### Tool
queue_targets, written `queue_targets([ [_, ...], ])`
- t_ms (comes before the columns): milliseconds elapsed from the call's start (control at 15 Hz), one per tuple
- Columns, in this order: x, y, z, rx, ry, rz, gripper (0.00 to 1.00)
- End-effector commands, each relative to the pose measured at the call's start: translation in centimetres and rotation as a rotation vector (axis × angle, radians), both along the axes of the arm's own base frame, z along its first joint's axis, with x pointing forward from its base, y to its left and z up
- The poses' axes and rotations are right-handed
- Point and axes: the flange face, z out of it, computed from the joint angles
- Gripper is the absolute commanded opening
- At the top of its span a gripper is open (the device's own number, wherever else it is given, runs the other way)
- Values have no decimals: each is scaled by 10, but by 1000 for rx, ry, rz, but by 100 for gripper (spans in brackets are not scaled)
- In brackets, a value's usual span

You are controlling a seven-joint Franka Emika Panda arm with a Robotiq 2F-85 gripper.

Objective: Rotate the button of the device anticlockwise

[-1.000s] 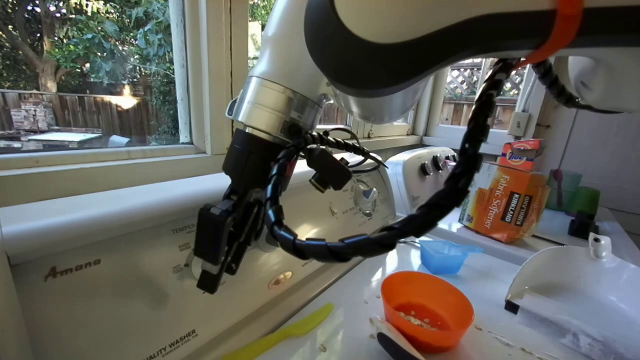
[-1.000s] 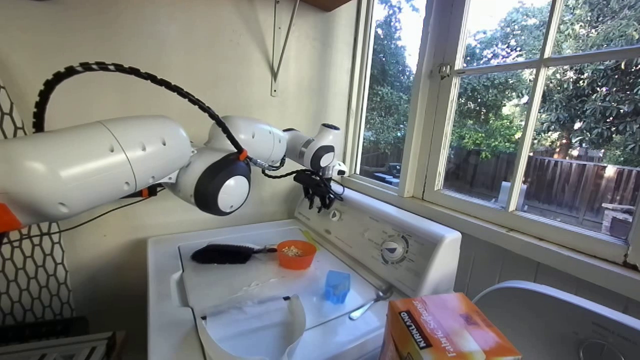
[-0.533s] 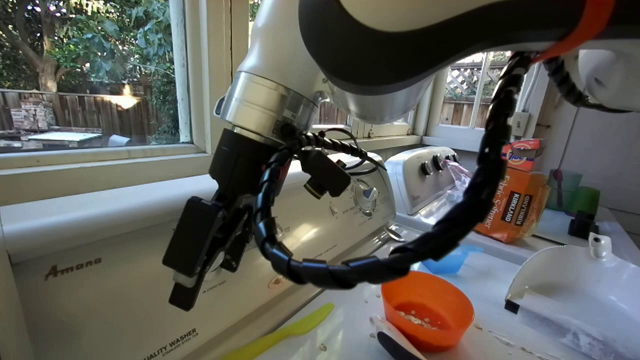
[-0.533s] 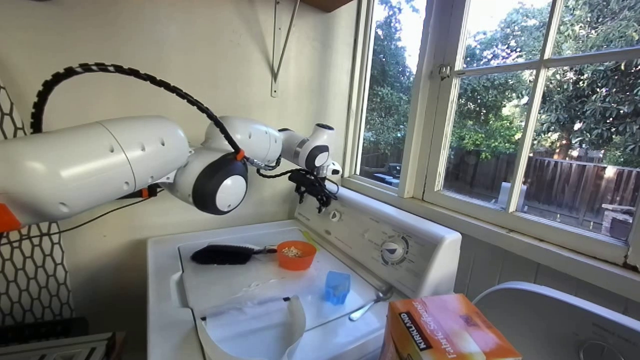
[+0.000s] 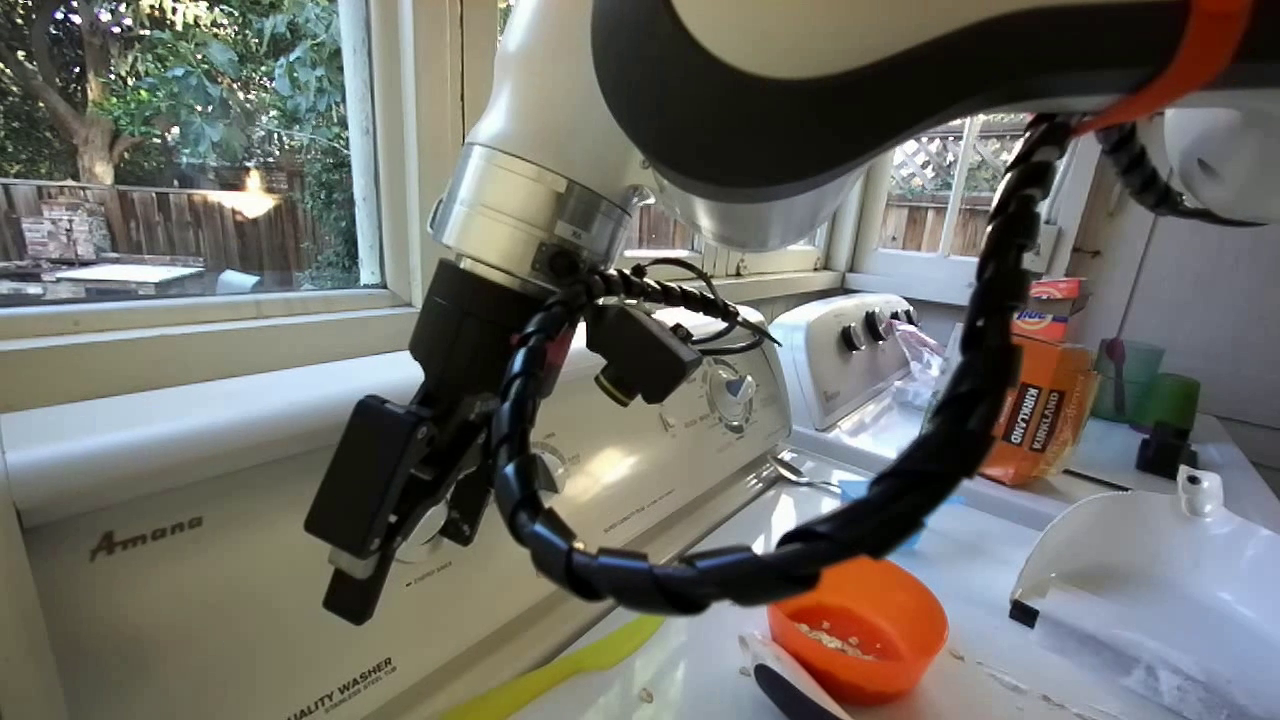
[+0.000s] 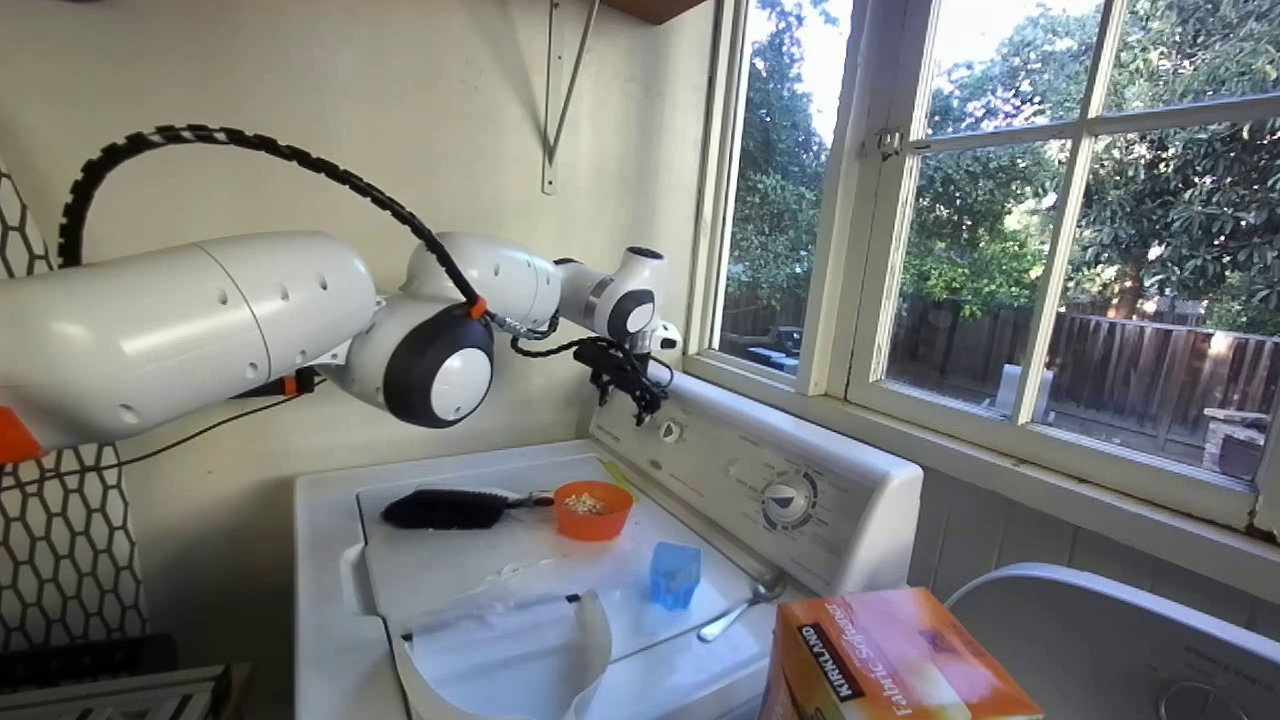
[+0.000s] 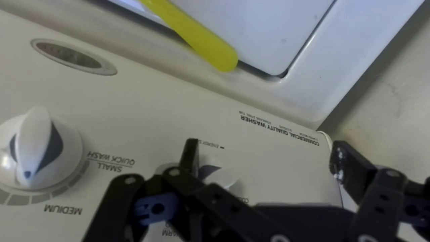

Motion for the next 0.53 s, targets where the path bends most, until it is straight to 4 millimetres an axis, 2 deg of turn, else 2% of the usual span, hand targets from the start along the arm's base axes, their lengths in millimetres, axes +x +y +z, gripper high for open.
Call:
queue_targets([
  [0, 5, 4, 10, 25, -96, -36, 93],
  [67, 5, 4, 11, 18, -103, -43, 89],
  [467, 2, 8, 14, -8, -141, -67, 88],
])
